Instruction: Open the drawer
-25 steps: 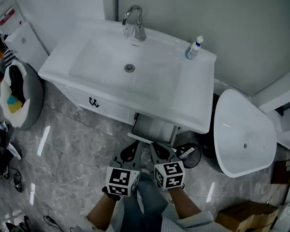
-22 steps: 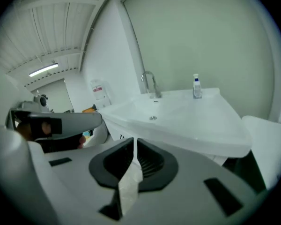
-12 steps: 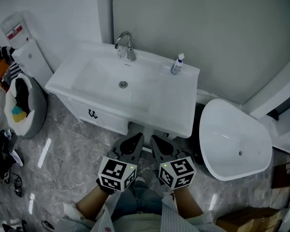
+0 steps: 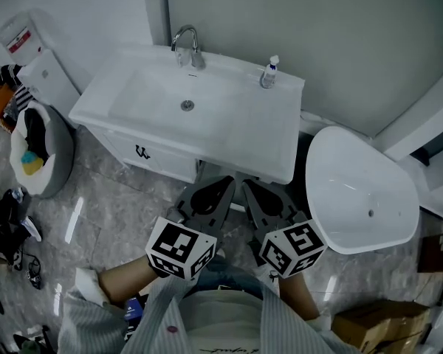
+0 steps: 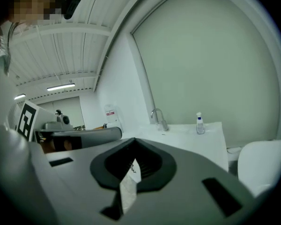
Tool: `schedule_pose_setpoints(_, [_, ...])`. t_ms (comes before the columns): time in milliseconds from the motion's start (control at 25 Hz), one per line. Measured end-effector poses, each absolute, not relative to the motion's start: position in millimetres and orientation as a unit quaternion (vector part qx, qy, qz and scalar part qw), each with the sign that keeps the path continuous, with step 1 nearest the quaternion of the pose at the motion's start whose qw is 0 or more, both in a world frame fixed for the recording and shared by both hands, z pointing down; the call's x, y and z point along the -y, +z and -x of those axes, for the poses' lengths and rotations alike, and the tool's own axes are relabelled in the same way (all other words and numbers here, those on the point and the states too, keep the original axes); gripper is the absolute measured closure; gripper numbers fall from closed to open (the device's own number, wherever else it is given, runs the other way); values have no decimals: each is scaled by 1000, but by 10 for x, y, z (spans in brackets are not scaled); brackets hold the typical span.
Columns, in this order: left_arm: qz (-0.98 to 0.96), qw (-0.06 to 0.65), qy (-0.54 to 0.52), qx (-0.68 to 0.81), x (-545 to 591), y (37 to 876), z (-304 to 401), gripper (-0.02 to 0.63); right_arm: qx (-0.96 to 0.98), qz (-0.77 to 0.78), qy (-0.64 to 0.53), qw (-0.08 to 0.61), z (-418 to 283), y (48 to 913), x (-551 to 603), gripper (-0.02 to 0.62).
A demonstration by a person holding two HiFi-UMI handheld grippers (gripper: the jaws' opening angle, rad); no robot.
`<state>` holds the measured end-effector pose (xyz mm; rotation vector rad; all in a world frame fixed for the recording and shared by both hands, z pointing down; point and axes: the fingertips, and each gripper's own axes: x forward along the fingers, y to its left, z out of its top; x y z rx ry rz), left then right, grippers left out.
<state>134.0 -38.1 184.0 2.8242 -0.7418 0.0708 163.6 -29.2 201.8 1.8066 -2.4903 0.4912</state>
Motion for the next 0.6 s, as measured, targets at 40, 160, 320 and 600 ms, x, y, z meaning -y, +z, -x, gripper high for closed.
schedule_pose_setpoints(40, [-962, 109, 26, 248, 377, 1843, -1352, 591, 797, -583, 159, 8, -1658, 1999, 286, 586])
schedule_pose_setpoints(160, [-965, 104, 31, 237, 394, 1842, -1375, 591, 792, -590, 157, 6, -1702, 1959, 274, 586])
schedule_pose_setpoints(320, [-967, 116, 34, 226, 450, 1864, -1377, 591, 788, -594, 161, 13, -1703, 1967, 272, 586])
schedule_pose_setpoints(600, [-969, 103, 41, 220, 453, 1934, -1351, 591, 790, -593, 152, 28, -1636, 1994, 321, 586])
